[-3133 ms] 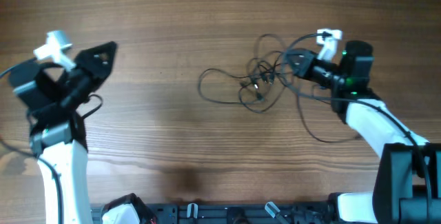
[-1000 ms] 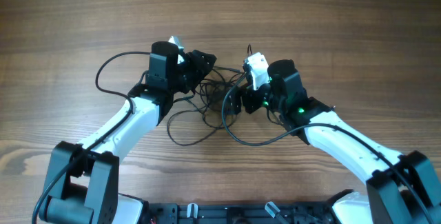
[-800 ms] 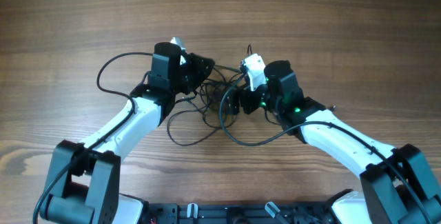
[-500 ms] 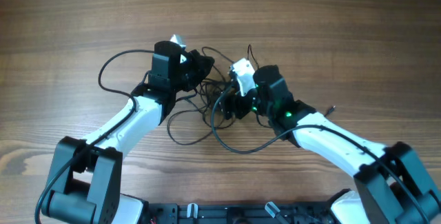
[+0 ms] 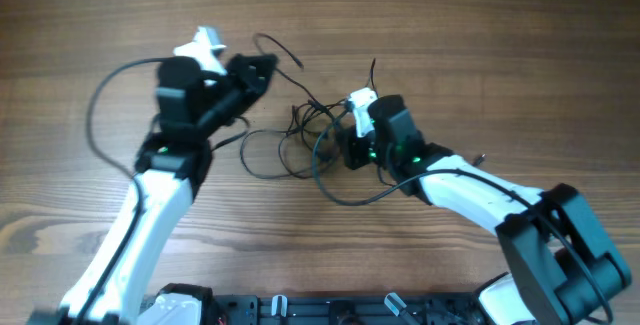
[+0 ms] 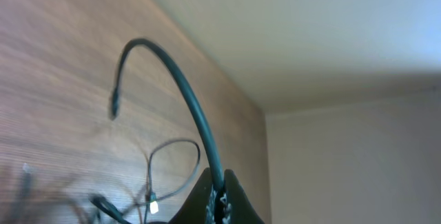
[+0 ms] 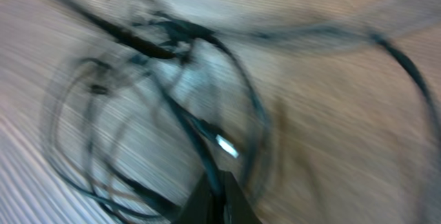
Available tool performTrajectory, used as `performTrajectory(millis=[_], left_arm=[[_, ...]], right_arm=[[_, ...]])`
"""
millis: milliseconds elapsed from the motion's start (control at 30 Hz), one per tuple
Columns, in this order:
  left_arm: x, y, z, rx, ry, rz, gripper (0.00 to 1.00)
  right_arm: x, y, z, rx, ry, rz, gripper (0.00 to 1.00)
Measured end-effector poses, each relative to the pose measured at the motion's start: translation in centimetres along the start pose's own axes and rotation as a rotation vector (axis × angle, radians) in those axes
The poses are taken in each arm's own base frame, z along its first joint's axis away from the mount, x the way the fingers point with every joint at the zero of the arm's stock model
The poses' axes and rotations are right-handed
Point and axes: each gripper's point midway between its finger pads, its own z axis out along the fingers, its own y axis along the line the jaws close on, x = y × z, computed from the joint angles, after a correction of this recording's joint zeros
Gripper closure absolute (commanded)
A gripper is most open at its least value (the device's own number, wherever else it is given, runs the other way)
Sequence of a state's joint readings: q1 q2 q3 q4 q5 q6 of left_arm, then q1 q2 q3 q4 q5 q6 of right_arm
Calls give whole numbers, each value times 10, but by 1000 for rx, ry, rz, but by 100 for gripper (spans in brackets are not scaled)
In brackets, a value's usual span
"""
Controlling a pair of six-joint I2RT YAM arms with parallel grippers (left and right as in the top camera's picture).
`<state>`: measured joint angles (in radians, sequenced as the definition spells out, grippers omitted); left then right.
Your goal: Untangle cables
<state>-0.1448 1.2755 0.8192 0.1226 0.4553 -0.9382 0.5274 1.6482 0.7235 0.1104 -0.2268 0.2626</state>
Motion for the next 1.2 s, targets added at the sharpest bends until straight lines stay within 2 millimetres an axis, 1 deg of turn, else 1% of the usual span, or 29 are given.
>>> performTrajectory(millis=[67,100,133,167,233,300,400,433,500,567,733,767,833,867,933,967,1033,1100,1167,1200], left_arm=[[-19,-2,-19,-1,-57,22,96],[-30,-2,-30,-2,-92,31,96],[-37,-1,-38,-7,-114,34,96],[-44,0,-45,-11,-136,36,96],[-56,1,-63,-10,-176,41,96],[-72,4,-80,-13,-229,42,96],[-80,7,-96,-9,-251,36,96],[-84,9,-101,-14,-265,33,96],[-99,16,-117,-35,-329,26,96],[-109,25,-129,-64,-372,9,96],[-115,43,-143,-120,-396,-14,96],[-121,47,-148,-138,-427,-10,96],[-141,61,-171,-197,-527,-20,96],[-145,67,-178,-217,-550,-30,96],[-146,78,-186,-258,-568,-61,96],[-145,84,-188,-278,-566,-81,96],[-139,94,-189,-311,-551,-119,94],[-128,104,-187,-348,-517,-163,92],[-117,111,-183,-374,-480,-197,92],[-113,113,-181,-381,-463,-208,91]], right_arm=[[3,-16,-8,35,23,45,96],[1,-24,-13,49,21,66,96],[-1,-30,-17,61,16,81,96],[-2,-32,-18,64,14,85,96],[-16,-49,-32,91,-21,128,96],[-20,-70,-42,133,-28,186,96],[-21,-95,-52,176,-33,253,96],[-19,-107,-56,200,-32,286,96],[-11,-136,-67,270,-30,361,96],[-6,-159,-77,326,-39,414,96],[6,-192,-94,425,-45,517,95],[11,-203,-100,468,-48,544,96],[22,-227,-114,540,-54,610,95],[25,-234,-118,558,-59,629,93],[23,-238,-121,552,-75,642,87],[20,-235,-119,525,-79,632,85],[11,-223,-112,434,-93,607,85],[-2,-205,-104,301,-115,574,93],[-19,-183,-99,158,-147,527,95],[-28,-169,-97,74,-166,499,95]])
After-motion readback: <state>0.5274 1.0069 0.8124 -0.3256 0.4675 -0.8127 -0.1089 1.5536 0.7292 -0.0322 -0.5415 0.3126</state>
